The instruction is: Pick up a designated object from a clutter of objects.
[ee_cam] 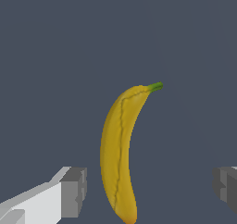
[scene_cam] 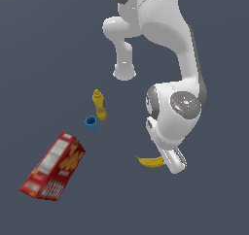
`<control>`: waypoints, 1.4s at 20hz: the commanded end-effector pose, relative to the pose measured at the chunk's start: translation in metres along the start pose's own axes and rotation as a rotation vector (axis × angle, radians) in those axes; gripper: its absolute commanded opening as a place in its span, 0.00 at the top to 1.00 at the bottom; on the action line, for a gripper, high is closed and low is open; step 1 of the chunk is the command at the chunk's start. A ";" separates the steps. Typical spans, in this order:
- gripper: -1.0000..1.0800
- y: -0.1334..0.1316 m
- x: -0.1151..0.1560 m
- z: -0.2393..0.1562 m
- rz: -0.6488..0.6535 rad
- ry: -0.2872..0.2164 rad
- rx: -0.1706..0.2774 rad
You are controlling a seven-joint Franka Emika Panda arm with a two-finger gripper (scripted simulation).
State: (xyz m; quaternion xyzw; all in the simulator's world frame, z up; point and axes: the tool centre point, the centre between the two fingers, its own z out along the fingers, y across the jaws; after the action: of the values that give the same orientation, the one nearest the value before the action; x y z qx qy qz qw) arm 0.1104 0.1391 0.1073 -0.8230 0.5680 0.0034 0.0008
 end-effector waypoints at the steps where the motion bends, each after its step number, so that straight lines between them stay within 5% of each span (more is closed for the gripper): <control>1: 0.04 -0.003 -0.003 0.010 0.055 0.002 0.001; 12: 0.04 -0.010 -0.010 0.036 0.193 0.006 0.003; 28: 0.04 -0.009 -0.011 0.073 0.207 0.006 0.003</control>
State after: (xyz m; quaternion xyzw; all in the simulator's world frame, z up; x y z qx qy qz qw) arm 0.1157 0.1529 0.0427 -0.7601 0.6498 -0.0001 0.0003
